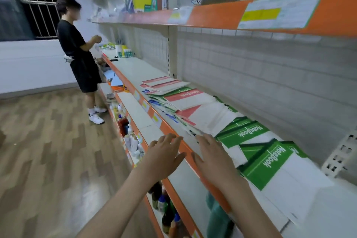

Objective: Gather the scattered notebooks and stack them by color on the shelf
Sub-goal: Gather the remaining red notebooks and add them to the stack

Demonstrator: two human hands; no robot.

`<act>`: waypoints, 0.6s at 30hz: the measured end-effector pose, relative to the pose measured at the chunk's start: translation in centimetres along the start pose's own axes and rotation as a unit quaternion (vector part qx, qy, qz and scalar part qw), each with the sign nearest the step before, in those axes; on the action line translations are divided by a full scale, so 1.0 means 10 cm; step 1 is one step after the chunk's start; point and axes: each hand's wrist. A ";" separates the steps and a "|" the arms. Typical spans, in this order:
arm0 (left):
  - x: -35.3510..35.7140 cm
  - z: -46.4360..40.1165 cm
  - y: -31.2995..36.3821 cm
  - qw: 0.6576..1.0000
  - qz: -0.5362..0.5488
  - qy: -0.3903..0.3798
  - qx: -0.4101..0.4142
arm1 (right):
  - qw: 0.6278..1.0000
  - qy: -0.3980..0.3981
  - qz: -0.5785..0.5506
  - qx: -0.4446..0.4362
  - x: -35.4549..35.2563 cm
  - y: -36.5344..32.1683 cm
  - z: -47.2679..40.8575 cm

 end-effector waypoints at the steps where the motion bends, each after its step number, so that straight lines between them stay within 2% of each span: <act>1: -0.01 -0.07 -0.09 1.000 0.002 -0.001 0.001 | 1.000 0.003 0.000 0.000 0.01 -0.04 -0.10; 11: 0.08 -0.60 -0.72 0.999 0.015 0.027 0.012 | 1.000 0.010 0.014 0.016 0.17 -0.23 -0.78; 18: 0.11 -1.07 -0.99 0.996 0.024 0.065 0.059 | 0.998 0.024 0.013 0.052 0.23 -0.24 -1.12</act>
Point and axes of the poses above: each hand's wrist, its own z-axis away from the middle knuckle, its own x-axis out of the palm, y = z × x, and after that the axes turned 14 degrees about x, right-handed
